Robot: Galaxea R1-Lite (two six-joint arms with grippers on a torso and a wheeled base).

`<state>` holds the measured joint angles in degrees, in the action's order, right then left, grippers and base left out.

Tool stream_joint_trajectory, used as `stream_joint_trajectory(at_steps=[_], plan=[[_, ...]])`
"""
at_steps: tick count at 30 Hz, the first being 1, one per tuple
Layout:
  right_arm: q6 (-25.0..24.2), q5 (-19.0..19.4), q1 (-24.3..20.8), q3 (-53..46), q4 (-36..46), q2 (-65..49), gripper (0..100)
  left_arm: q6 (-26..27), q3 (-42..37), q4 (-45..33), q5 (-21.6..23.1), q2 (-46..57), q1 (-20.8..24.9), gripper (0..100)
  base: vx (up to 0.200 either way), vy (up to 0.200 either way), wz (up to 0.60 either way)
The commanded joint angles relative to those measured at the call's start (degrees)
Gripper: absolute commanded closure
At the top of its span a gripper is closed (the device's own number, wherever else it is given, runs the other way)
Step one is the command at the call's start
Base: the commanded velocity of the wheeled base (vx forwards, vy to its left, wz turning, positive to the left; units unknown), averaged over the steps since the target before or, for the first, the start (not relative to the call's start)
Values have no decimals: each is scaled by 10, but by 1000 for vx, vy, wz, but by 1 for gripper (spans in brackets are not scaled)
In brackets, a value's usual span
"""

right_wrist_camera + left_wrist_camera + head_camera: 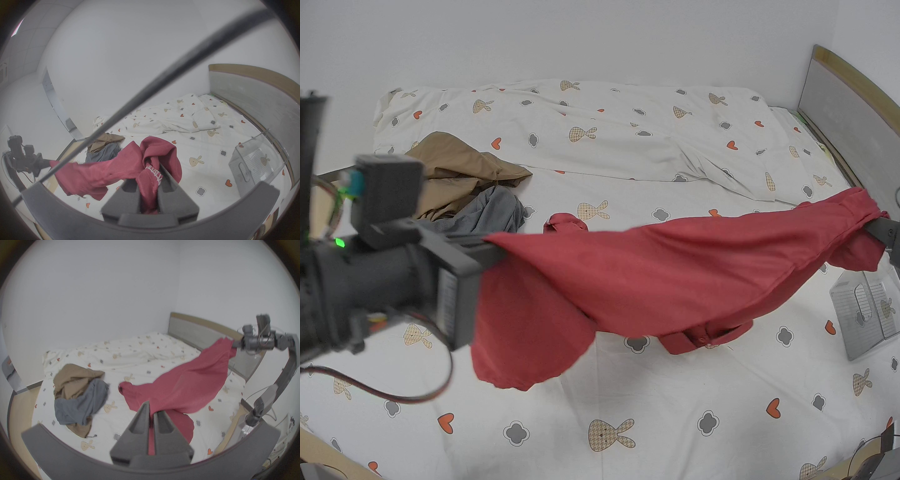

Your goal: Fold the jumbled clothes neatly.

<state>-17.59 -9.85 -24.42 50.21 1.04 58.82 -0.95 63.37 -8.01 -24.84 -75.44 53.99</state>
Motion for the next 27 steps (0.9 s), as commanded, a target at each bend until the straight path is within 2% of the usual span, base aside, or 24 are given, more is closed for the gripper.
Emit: stream_joint_trajectory(at_steps=[1,6,11,19,22,27], plan=[[1,-3,19,7,18,-71,100,14,17,-21,-4,135,-20,100,0,0,0],[6,0,17,16,19,-94,100,14,23,-21,-3,164,-33,100,0,0,0],[36,4,13,30,20,-110,100,17,32,-19,-2,180,-33,100,0,0,0],[41,1,12,43,28,-112,100,17,34,-18,1,180,-31,100,0,0,0],[60,3,12,21,62,-103,100,14,3,-18,1,172,-30,100,0,0,0],[66,4,9,15,63,-71,100,15,-41,-18,14,130,-17,100,0,0,0]])
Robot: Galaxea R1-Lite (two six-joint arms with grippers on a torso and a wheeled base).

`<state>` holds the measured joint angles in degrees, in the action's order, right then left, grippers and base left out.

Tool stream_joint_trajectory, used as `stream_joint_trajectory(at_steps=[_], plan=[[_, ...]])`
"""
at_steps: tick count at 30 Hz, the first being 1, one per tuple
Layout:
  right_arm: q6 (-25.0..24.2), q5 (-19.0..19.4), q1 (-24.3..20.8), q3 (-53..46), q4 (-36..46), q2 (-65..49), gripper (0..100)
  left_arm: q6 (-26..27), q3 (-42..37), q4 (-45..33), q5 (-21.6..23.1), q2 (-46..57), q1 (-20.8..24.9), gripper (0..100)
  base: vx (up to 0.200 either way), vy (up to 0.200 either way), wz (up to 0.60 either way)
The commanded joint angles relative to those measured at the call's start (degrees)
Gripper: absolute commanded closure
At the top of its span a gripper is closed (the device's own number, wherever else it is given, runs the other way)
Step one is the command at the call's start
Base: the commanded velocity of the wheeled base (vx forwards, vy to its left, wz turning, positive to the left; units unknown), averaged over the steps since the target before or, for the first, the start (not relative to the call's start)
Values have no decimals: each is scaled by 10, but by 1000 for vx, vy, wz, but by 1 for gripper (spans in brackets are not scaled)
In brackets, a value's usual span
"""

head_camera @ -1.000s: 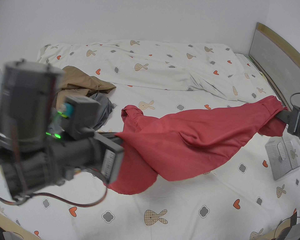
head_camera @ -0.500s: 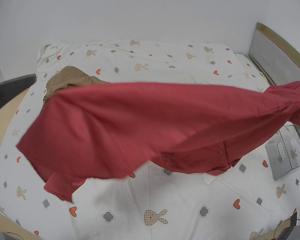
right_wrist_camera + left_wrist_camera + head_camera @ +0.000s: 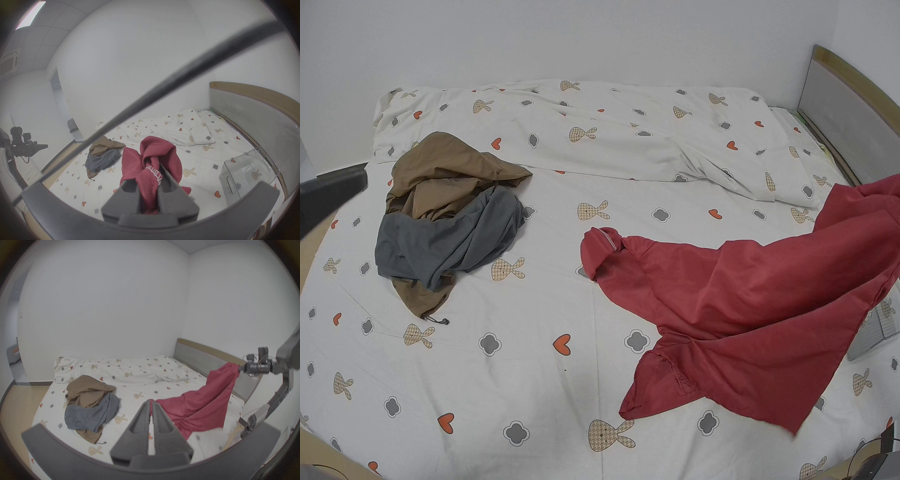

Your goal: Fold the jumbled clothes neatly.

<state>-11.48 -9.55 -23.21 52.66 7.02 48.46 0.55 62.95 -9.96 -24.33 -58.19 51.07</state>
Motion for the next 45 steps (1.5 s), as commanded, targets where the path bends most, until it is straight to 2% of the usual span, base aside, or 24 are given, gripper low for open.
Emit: stream_joint_trajectory(at_steps=[1,6,7,8,12,14,16,21,24,26,28,35,40,45], plan=[[4,1,-6,-9,2,44,100,-2,-42,1,11,-57,18,100,0,0,0],[4,1,-11,-5,1,69,100,-10,-49,4,11,-105,35,100,0,0,0],[4,-2,-22,2,0,101,100,-34,-50,18,11,-163,72,100,0,0,0],[4,-2,-28,7,1,112,100,-40,-49,25,11,-184,83,100,0,0,0],[4,-4,-50,31,1,147,100,-45,-49,51,11,-240,96,100,0,0,0],[4,-7,-78,66,1,191,100,-64,-44,82,11,-297,116,100,0,0,0],[4,-22,-85,93,1,217,100,-81,-35,96,10,-326,133,100,0,0,0],[1,-90,-86,170,1,299,100,-101,-10,97,10,-369,163,100,0,0,0],[1,-106,-86,193,1,321,100,-101,-4,97,10,-371,167,100,0,0,0],[0,-148,-80,241,1,363,100,-100,10,95,10,-371,167,100,0,0,0],[-2,-173,-77,271,1,393,100,-100,20,95,10,-373,167,100,0,0,0],[-36,-210,-72,364,2,485,100,-101,73,95,10,-425,169,100,0,0,0],[-45,-214,-74,390,3,499,100,-107,111,95,10,-466,168,100,0,0,0],[-46,-214,-75,408,3,505,100,-139,149,92,9,-502,169,100,0,0,0]])
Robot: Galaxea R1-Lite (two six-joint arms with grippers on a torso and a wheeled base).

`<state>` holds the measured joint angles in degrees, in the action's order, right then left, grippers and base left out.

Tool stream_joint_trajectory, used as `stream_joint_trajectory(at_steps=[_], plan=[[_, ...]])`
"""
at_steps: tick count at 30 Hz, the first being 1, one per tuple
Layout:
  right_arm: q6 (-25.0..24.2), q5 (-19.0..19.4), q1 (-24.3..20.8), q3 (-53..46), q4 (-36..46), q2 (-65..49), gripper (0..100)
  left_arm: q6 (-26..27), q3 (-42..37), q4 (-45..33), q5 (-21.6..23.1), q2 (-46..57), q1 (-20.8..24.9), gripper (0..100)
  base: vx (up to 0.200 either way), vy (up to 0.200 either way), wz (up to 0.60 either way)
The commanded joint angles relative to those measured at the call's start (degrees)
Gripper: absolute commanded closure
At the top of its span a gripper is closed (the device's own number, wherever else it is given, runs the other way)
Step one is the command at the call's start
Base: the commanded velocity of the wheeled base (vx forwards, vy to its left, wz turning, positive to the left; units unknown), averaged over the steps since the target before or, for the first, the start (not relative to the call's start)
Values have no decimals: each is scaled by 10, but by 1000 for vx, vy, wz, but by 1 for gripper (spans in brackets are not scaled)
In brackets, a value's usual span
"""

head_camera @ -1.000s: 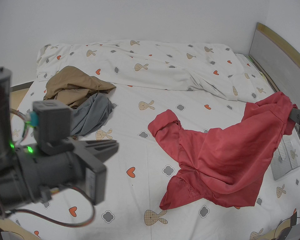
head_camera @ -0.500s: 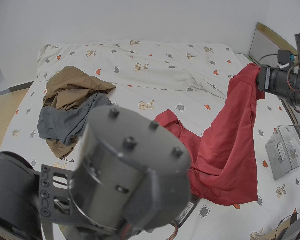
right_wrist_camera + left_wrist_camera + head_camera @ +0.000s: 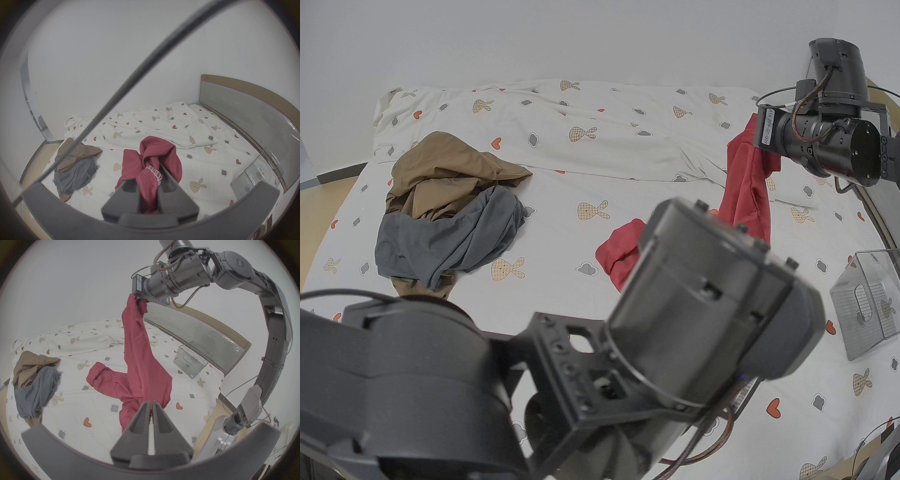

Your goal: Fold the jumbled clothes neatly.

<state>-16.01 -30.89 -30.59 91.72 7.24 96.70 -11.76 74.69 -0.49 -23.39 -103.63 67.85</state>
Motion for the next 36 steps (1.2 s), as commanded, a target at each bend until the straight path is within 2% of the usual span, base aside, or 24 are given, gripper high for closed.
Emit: stream_joint_trajectory(at_steps=[1,4,5,13,19,20,23,26,29,33,36], plan=[[-1,0,-2,18,1,23,100,-22,41,-7,-1,-55,0,100,0,0,0],[-1,0,-4,14,1,24,100,-37,61,-26,-1,-72,2,100,0,0,0],[-1,0,-5,14,1,24,100,-41,68,-31,-1,-76,3,0,0,0,0],[-10,0,-12,12,2,22,100,-99,147,-36,-1,-141,9,0,0,0,0],[-17,1,-28,7,4,17,100,-106,170,-36,-1,-165,15,0,0,0,0],[-17,1,-51,-7,4,10,100,-125,216,-60,-1,-205,23,0,0,0,0],[-17,2,-59,-9,3,2,100,-137,245,-76,-1,-228,23,0,0,0,0],[-17,1,-73,-15,1,-8,100,-161,303,-114,-1,-263,23,0,0,0,0],[-17,1,-76,-17,0,-7,100,-163,355,-141,-1,-285,25,0,0,0,0],[-17,1,-77,-17,0,-5,100,-162,399,-178,-1,-303,32,0,0,0,0],[-17,1,-82,-17,0,-6,100,-163,399,-189,-1,-322,33,0,0,0,0]])
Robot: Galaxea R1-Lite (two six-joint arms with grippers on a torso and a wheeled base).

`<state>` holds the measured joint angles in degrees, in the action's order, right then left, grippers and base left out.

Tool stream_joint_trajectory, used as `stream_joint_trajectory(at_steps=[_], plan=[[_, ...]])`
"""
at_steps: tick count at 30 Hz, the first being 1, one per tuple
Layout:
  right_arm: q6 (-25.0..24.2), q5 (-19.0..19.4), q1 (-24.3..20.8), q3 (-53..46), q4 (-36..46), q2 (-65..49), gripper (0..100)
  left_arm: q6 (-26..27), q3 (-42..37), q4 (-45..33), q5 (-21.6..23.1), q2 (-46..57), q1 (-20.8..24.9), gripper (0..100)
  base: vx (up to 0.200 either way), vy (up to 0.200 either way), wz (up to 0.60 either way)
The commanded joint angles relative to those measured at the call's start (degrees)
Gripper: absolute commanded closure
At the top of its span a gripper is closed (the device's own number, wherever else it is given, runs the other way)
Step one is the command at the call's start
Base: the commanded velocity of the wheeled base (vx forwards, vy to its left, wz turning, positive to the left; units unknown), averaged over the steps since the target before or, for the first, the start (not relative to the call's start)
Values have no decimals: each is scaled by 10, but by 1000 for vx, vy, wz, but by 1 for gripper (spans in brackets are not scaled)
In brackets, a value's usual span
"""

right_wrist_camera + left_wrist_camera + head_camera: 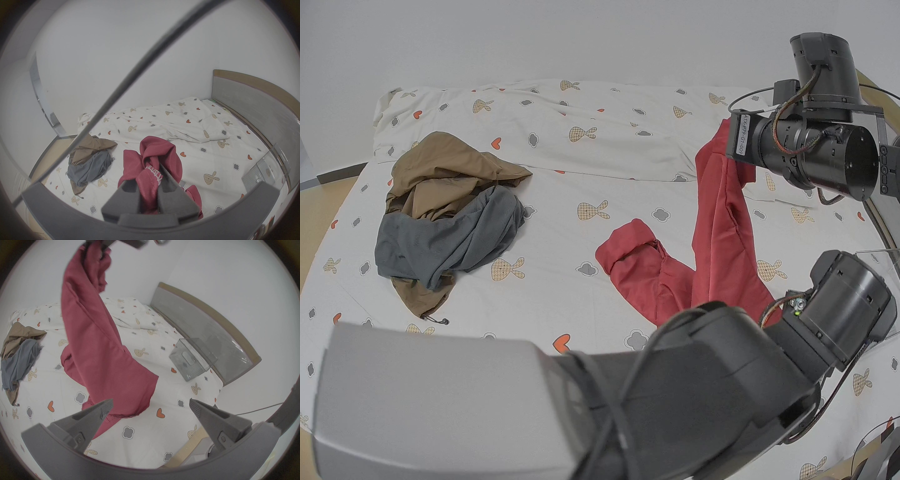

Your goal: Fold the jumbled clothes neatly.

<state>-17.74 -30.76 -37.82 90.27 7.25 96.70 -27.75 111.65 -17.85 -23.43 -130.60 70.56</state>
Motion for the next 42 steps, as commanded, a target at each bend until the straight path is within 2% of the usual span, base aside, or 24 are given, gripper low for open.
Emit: stream_joint_trajectory(at_steps=[1,10,18,20,23,28,31,32,33,37,39,42], plan=[[0,0,-16,-4,0,-9,100,-3,29,-20,0,-64,5,0,0,0,0],[1,-2,-66,-54,0,-61,100,-2,29,-38,0,-120,-32,0,0,0,0],[1,-3,-85,-68,0,-65,100,-2,29,-134,0,-144,-43,0,0,0,0],[1,-2,-88,-77,-1,-68,100,1,29,-174,-2,-132,-46,0,0,0,0],[1,-2,-87,-85,-1,-74,100,5,29,-190,-3,-99,-42,0,0,0,0],[1,-1,-86,-106,-1,-75,100,40,29,-179,-3,-31,-20,0,0,0,0],[1,-1,-84,-119,-1,-74,100,79,29,-127,-2,20,-6,0,0,0,0],[1,-1,-83,-122,-1,-74,100,106,-13,-82,-3,47,-5,0,0,0,0],[1,-1,-82,-126,-1,-75,100,147,-109,-4,-3,78,-5,0,0,0,0],[0,-1,-80,-141,-1,-78,100,231,-326,202,-5,148,-18,0,0,0,0],[0,-1,-74,-147,-1,-83,100,234,-407,265,-6,181,-30,0,0,0,0],[0,0,-67,-151,-1,-83,100,232,-469,271,-5,221,-53,0,0,0,0]])
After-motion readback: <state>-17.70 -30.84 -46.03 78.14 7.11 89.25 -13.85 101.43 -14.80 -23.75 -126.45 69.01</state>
